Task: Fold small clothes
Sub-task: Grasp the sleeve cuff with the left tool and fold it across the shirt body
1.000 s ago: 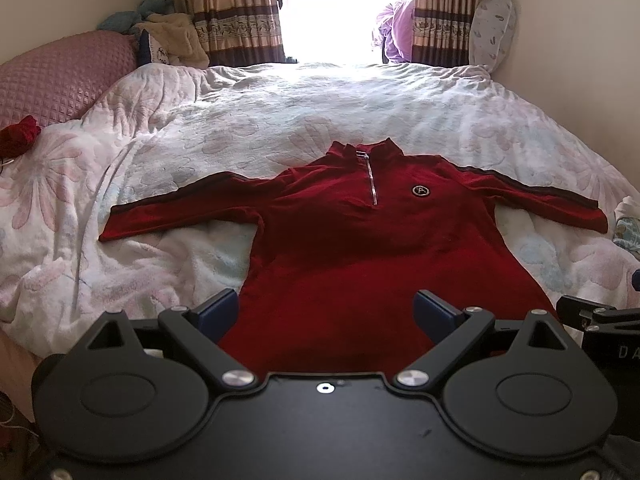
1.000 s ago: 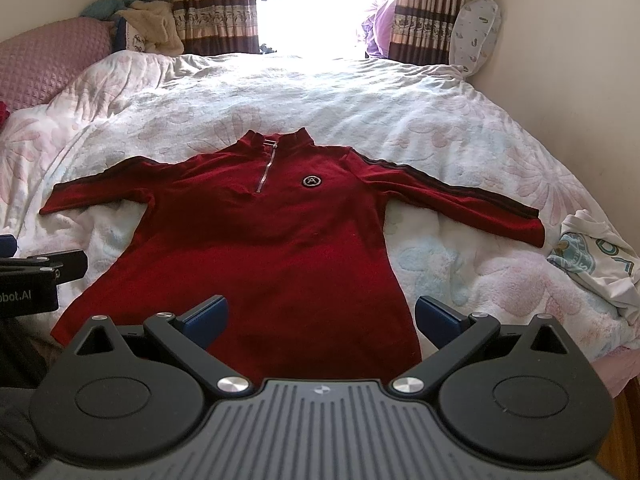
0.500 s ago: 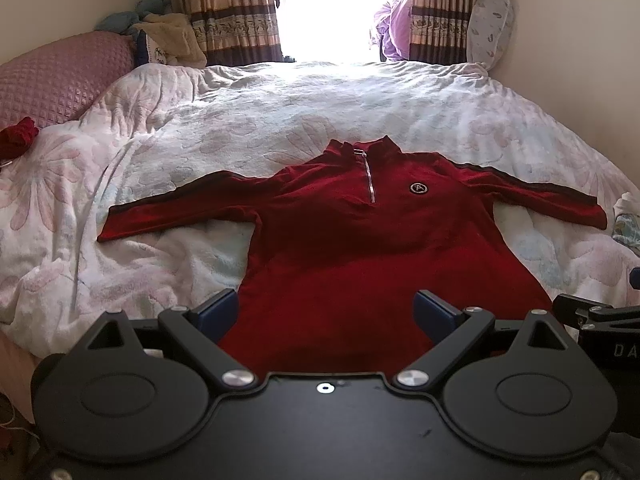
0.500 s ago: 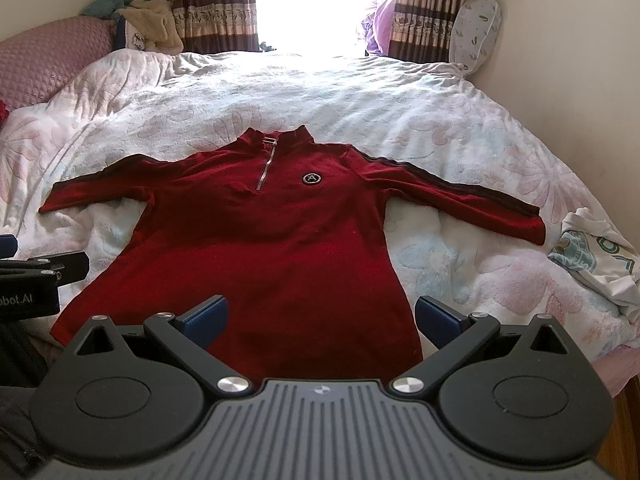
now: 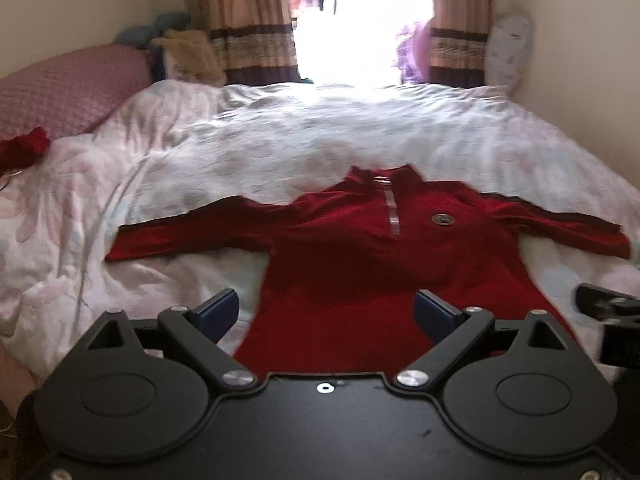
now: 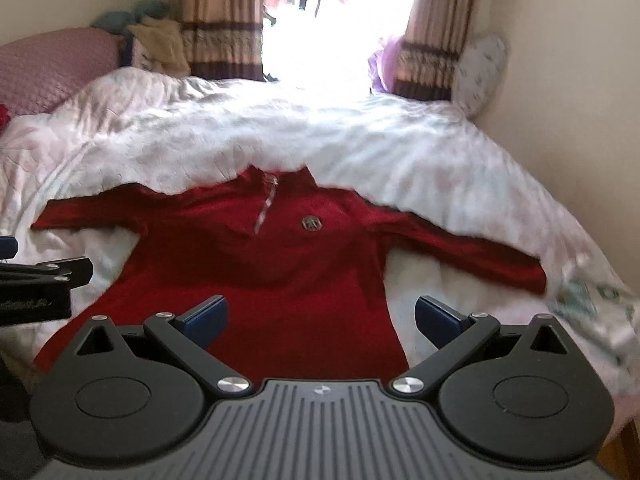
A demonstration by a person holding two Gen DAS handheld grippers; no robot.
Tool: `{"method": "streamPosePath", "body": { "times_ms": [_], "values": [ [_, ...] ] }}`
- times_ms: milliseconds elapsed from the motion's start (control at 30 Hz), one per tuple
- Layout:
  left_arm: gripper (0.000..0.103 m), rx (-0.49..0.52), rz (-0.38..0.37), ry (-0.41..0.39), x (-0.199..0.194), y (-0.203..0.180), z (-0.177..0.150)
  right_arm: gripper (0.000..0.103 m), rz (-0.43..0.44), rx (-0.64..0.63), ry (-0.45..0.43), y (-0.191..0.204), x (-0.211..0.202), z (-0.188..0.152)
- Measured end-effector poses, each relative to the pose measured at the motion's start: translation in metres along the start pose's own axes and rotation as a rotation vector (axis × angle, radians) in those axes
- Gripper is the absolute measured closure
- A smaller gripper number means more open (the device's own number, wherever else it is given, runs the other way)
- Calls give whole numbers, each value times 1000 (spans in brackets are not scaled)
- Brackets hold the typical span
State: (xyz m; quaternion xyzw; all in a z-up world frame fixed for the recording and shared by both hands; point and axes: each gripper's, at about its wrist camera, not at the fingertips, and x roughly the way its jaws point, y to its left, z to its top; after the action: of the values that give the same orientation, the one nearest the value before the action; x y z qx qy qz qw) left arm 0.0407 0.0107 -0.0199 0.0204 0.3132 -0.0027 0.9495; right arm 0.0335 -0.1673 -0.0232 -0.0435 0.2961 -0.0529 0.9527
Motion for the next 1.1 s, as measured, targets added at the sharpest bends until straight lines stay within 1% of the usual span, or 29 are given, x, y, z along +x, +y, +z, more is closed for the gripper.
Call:
{"method": "streamPosePath", "body": {
  "times_ms": [133,200,300,367,467,600,633,700,767,800,900,933,967,1033,1067,1100],
  "values": [
    [6,-44,37,47,36,22,8,0,1,0,40,-1,37,7],
    [6,-64,73,46,53,37,11,0,5,11,55,-2,53,12],
    [6,-115,125,50,80,66,15,0,20,23,44,-6,75,18],
    [6,-169,152,50,105,94,19,0,21,26,31,-9,94,22],
    [6,-263,210,64,148,145,22,0,28,47,24,-17,127,23],
    [6,-363,339,88,214,224,31,0,55,79,50,-34,175,24],
    [6,-384,370,100,229,242,33,0,49,88,58,-38,186,25],
    [6,-463,431,121,263,283,37,0,35,113,71,-47,208,23],
    [6,-542,441,126,290,322,40,0,26,140,87,-56,226,19],
    [6,-604,437,142,306,343,41,0,26,154,98,-60,234,17],
    [7,-741,415,146,344,394,43,0,57,185,117,-71,249,6],
    [7,-761,422,143,349,401,42,0,64,183,126,-74,253,2],
    [7,-782,422,157,360,412,44,0,62,174,135,-75,256,0],
    [7,-836,407,224,380,426,43,0,34,145,151,-76,264,-3],
    [7,-876,387,257,390,434,41,0,18,132,156,-77,266,-4],
    [7,-899,370,271,392,435,39,0,7,124,160,-79,269,-4]
  ]
}}
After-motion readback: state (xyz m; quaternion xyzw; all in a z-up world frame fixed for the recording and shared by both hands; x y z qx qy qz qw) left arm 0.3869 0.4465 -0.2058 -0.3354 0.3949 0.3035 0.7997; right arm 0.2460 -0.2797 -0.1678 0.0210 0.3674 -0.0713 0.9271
